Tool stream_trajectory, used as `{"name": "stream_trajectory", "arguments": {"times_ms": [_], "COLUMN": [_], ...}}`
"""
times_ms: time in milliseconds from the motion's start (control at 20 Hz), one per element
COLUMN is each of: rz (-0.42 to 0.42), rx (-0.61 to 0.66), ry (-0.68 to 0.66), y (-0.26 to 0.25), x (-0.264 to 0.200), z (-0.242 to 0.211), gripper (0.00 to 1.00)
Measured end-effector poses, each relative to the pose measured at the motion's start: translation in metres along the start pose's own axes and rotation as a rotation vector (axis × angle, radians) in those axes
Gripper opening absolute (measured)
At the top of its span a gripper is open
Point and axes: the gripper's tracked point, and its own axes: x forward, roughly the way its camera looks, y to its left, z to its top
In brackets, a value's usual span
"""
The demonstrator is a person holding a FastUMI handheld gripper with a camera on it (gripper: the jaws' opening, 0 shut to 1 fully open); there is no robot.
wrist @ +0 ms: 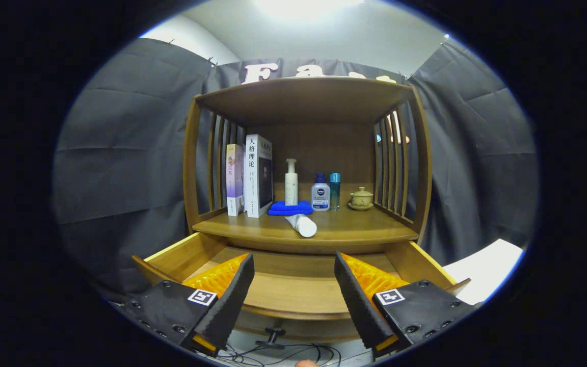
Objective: Pull open the drawer, take out the items inside it, and place them on the countertop above the cabinet.
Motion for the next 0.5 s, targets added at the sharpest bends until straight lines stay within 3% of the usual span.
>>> {"name": "stream_trajectory", "arguments": {"times_ms": [500], "rz": [-0.045], "rx": [0.000], "ry": [0.003], "y": [0.008], "x": [-0.033], "z": [-0.052], "gripper": [0.97]}}
